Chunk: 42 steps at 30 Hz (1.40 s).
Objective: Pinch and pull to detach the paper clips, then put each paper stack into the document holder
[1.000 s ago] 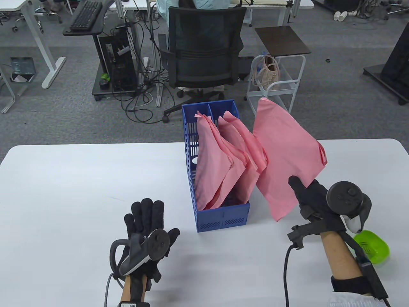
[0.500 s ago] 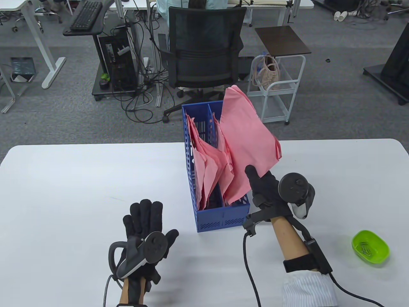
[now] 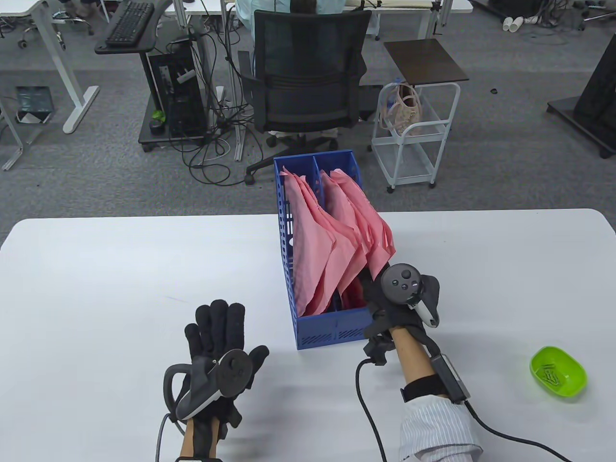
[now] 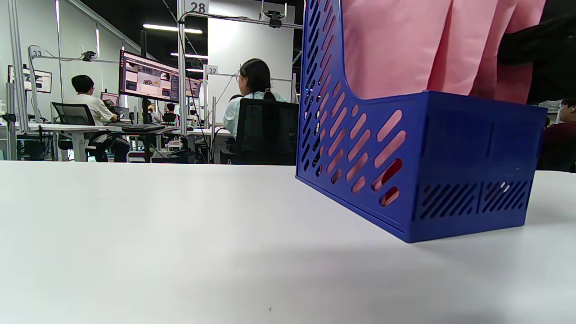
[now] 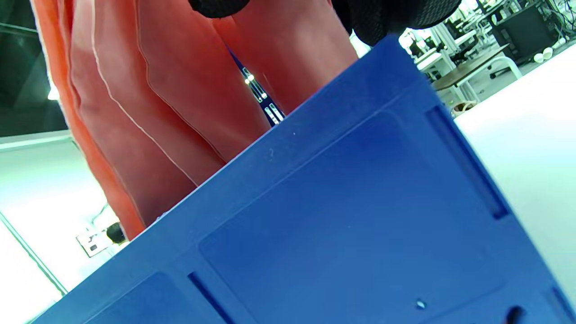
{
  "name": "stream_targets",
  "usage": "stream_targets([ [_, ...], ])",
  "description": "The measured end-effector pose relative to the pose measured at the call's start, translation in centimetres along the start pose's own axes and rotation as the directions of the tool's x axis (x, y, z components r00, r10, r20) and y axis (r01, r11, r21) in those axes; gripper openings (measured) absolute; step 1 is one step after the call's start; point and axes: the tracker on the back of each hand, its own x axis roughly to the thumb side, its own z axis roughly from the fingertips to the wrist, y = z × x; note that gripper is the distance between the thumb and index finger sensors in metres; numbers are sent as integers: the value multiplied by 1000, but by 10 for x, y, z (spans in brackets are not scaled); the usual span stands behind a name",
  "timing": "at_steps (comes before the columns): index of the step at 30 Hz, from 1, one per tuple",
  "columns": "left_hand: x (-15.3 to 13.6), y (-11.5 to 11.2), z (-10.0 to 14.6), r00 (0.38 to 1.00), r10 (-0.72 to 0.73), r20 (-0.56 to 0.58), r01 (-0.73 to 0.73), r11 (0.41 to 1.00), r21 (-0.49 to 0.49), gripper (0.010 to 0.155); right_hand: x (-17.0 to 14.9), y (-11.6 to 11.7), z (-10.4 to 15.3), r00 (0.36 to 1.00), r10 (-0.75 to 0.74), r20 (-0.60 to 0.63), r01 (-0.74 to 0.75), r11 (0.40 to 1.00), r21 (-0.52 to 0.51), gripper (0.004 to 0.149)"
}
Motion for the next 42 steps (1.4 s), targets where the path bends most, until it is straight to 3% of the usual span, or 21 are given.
stream_targets([
  [6,2,0,1,999,-32,6,32,999,-1,89,1,-10,5,999,33,9,-32,999,-20,61],
  [12,7,-3,1,998,-62,21,62,998,-14,89,-3,-37,25,993,103,50,-100,993,-62,68],
  [17,10,-3,1,995,-98,31,98,995,-16,89,-8,-57,50,952,284,115,-278,959,-62,71],
  [20,11,-3,1,994,-101,34,102,995,-18,88,-12,-67,66,878,458,135,-450,888,-92,72],
  [24,12,-3,2,991,-128,42,129,992,-15,88,-15,-79,90,734,665,135,-652,746,-131,74],
  [31,16,-3,3,984,-167,66,169,985,-20,89,-24,-88,126,544,832,112,-820,555,-142,77],
  [37,20,-2,5,976,-204,82,205,979,-2,89,-39,-86,149,465,881,84,-875,472,-110,79],
  [42,23,-1,6,967,-239,91,239,971,7,89,-51,-82,159,463,883,72,-878,468,-102,79],
])
